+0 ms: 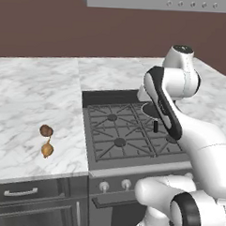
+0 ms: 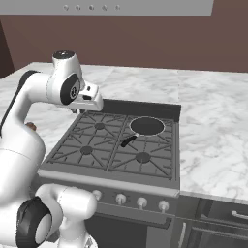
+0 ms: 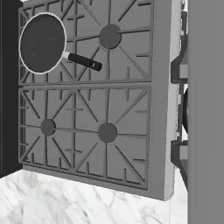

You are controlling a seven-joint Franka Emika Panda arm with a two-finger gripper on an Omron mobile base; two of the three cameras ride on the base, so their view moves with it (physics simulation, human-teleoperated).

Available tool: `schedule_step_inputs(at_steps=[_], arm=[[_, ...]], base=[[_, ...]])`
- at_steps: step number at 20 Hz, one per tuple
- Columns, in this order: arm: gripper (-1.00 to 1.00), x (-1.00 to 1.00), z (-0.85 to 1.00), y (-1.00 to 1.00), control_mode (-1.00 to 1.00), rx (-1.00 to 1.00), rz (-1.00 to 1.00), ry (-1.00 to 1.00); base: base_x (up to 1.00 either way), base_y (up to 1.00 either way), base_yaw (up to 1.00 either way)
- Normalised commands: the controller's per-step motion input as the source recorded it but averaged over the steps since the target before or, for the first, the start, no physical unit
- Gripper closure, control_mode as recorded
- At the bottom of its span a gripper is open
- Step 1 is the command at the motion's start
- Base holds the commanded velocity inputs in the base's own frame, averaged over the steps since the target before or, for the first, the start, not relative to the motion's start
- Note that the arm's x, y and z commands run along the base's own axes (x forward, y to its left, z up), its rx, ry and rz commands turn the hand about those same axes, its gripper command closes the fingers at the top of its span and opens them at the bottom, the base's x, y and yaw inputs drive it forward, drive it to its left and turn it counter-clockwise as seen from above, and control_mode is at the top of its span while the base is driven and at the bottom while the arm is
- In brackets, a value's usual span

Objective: Put the onion and potato in the pan. Then turn on the rear right burner and set the heat to medium.

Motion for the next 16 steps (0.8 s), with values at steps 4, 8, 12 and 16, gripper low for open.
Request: schedule_step_inputs(at_steps=[4,8,12,16], arm=[[-1.00,-0.01,0.00,0.00,-1.00,0.00,0.00,0.00],[-1.00,-0.02,-0.04,0.05,-1.00,0.00,0.01,0.00],[-1.00,0.00,-0.05,0.51,-1.00,0.00,0.01,0.03],[-1.00,0.00,-0.12,0.77,-1.00,0.00,0.00,0.00]], base=[[0.00,0.00,0.00],[0.00,0.00,0.00],[0.00,0.00,0.00],[0.00,0.00,0.00]])
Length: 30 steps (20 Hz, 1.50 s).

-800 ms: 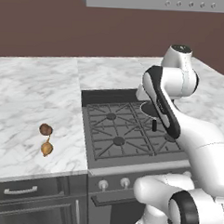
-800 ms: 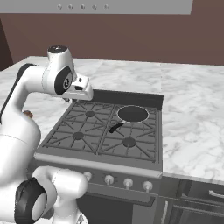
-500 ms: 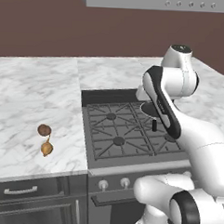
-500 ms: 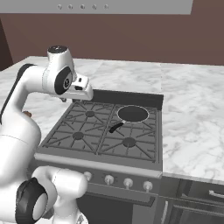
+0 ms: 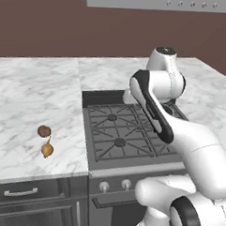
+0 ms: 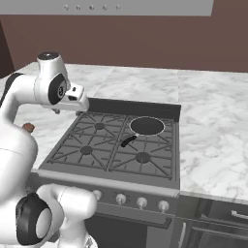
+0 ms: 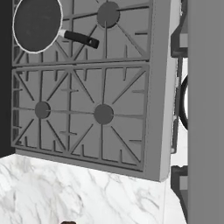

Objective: Put the onion and potato in the pan. Then turn on the rear right burner and set the heat to medium.

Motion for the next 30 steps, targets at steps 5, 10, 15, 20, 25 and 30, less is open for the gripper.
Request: schedule_step_inputs(at_steps=[5,10,15,20,25,30], arm=[[-1.00,0.00,-0.13,0.88,-1.00,0.00,0.00,0.00],[-1.00,0.00,-0.06,0.52,-1.00,0.00,0.03,0.00],[-1.00,0.00,0.00,0.05,-1.00,0.00,0.07,0.00],[-1.00,-0.06,0.00,0.04,-1.00,0.00,0.13,0.00],[-1.00,-0.33,0.00,0.05,-1.00,0.00,0.11,0.00],[-1.00,-0.03,0.00,0.35,-1.00,0.00,0.01,0.00]], base=[[0.00,0.00,0.00],[0.00,0.00,0.00],[0.00,0.00,0.00],[0.00,0.00,0.00],[0.00,0.00,0.00],[0.00,0.00,0.00]])
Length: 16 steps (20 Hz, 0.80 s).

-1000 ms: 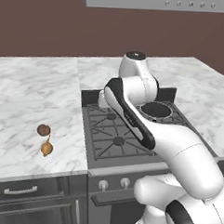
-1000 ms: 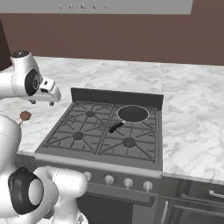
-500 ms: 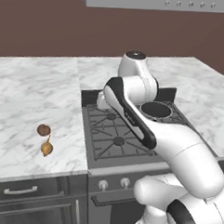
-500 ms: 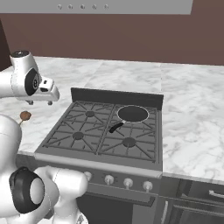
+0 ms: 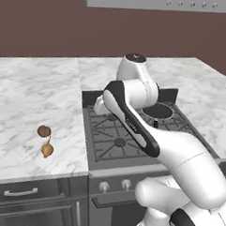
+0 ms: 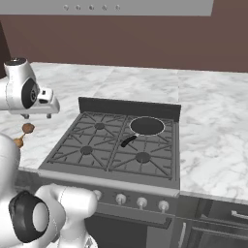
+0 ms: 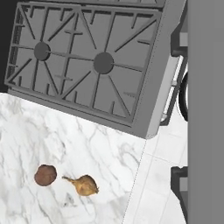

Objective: Put the onion and potato in the pan. Then turn on the rear right burner and set the heat to medium.

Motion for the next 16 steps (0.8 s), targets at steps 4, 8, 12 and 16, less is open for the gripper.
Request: schedule_step_inputs(at_steps=[4,8,12,16], arm=[[-1.00,0.01,0.00,0.43,-1.00,0.00,0.00,-0.01],[-1.00,0.13,0.00,0.39,-1.00,0.00,0.00,0.00],[-1.00,0.30,0.00,0.45,-1.00,0.00,-0.03,0.00],[-1.00,0.47,0.00,0.39,-1.00,-0.01,-0.10,0.00]], base=[[0.00,0.00,0.00],[0.00,0.00,0.00],[0.00,0.00,0.00],[0.00,0.00,0.00]])
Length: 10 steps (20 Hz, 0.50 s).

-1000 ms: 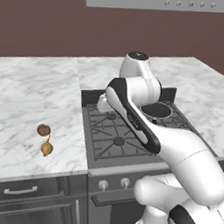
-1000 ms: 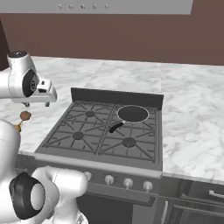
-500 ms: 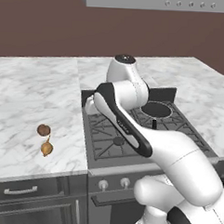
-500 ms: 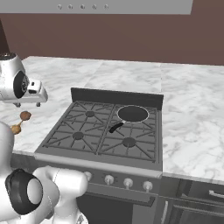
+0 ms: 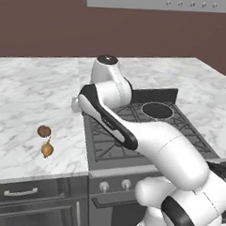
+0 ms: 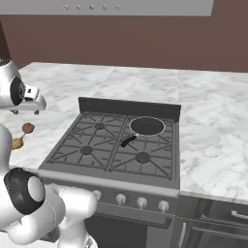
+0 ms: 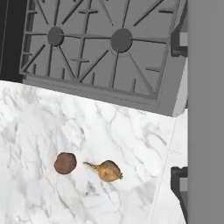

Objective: Put the onion and potato in the pan. Then turn on the rear right burner and set the heat to medium.

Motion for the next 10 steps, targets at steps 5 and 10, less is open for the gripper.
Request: schedule_step_inputs(at_steps=[5,10], arm=[[-1.00,0.43,0.00,0.36,-1.00,0.00,-0.19,0.00],[-1.00,0.07,0.00,0.20,-1.00,0.06,-0.15,0.05]], base=[[0.00,0.00,0.00],[0.00,0.00,0.00]])
